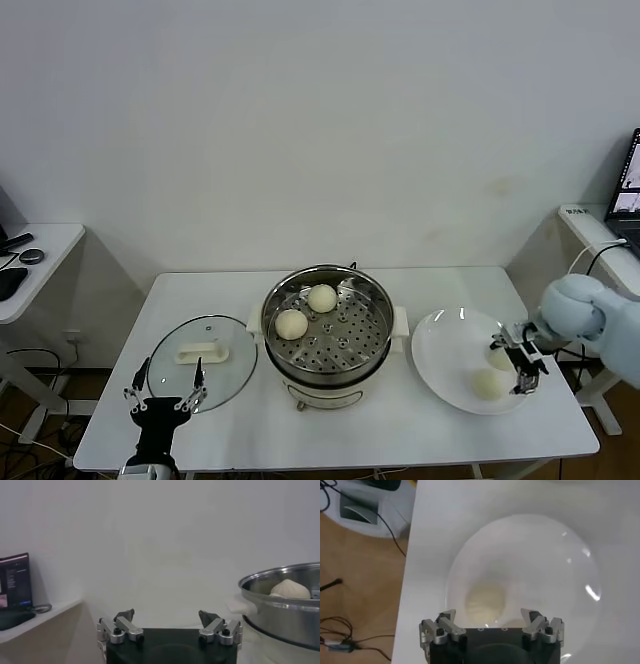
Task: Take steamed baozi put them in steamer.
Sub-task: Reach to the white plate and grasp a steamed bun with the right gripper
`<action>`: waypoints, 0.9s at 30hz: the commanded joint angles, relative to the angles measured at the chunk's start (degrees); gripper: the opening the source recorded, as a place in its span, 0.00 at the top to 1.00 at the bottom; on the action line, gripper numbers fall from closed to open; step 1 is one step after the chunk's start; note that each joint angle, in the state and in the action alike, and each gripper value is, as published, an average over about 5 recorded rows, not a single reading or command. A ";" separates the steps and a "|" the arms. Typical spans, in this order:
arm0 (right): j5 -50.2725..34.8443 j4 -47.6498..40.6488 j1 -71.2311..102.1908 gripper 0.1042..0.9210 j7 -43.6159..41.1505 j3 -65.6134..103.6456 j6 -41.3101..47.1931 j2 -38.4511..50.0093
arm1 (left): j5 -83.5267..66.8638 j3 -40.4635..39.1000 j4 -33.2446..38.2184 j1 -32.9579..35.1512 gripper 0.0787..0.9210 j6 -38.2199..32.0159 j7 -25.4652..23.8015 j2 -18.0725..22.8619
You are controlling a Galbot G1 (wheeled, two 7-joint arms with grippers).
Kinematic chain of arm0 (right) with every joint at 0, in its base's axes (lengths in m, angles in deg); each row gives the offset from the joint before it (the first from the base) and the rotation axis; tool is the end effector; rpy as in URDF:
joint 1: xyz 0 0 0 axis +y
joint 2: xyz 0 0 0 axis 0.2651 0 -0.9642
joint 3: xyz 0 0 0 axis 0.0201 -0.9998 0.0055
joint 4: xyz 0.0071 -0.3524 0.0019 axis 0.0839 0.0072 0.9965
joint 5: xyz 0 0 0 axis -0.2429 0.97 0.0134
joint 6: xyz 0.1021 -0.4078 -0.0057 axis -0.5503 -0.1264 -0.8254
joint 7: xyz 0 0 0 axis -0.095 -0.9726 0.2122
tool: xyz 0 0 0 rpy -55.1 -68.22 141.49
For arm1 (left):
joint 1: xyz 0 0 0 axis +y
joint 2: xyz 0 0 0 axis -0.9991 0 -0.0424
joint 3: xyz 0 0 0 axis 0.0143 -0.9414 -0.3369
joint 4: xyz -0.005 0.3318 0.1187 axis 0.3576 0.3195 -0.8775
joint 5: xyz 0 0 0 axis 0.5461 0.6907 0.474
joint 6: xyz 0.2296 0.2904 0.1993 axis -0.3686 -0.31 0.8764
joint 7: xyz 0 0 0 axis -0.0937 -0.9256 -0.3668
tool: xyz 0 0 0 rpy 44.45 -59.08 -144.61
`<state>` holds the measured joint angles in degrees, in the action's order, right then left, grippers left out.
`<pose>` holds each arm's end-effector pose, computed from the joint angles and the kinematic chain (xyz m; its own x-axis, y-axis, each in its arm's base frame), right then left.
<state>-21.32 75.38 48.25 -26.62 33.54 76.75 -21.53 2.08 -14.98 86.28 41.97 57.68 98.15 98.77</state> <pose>0.4877 -0.1784 -0.1998 -0.1022 -0.0299 0.9943 -0.9777 -0.1812 -0.1059 0.1969 0.0457 -0.3146 -0.9903 -0.1341 0.0351 -0.1233 0.9678 0.2193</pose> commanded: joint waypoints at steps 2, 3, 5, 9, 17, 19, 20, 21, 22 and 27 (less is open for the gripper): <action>4.62 -6.70 11.79 0.12 2.48 9.13 -1.09 -3.91 | 0.07 0.39 0.13 0.18 0.12 -0.08 0.00 0.13; 4.71 -7.08 11.74 0.12 2.53 9.15 -1.04 -4.27 | 0.07 0.42 0.13 0.19 0.12 -0.10 0.00 0.16; 4.82 -7.71 11.67 0.12 2.56 9.09 -0.90 -4.89 | 0.07 0.48 0.08 0.17 0.12 -0.13 0.02 0.23; 4.94 -8.58 11.98 0.12 2.69 8.93 -0.48 -5.92 | 0.06 0.54 -0.02 0.11 0.12 -0.17 0.04 0.31; 4.99 -9.08 12.85 0.13 3.31 9.65 0.61 -7.87 | 0.06 0.68 0.06 0.21 0.12 -0.23 0.09 0.25; 5.00 -9.10 12.71 0.15 3.29 9.68 0.79 -8.12 | 0.04 0.75 0.14 0.27 0.12 -0.25 0.10 0.25; 5.00 -9.09 12.60 0.18 3.24 9.65 0.89 -8.18 | 0.03 0.77 0.17 0.30 0.12 -0.26 0.10 0.25; 4.99 -9.08 12.49 0.21 3.18 9.62 0.96 -8.21 | 0.02 0.79 0.19 0.32 0.12 -0.27 0.11 0.26; 4.96 -9.06 12.37 0.24 3.11 9.57 1.01 -8.20 | 0.01 0.79 0.20 0.34 0.12 -0.28 0.11 0.28; 3.57 -8.15 10.95 0.42 2.47 9.27 1.27 -7.27 | -0.02 0.83 0.38 0.39 0.12 -0.33 0.06 0.29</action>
<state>-17.13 67.41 59.03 -24.03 42.07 77.84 -28.55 2.08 -14.18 86.62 42.35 57.36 98.23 99.06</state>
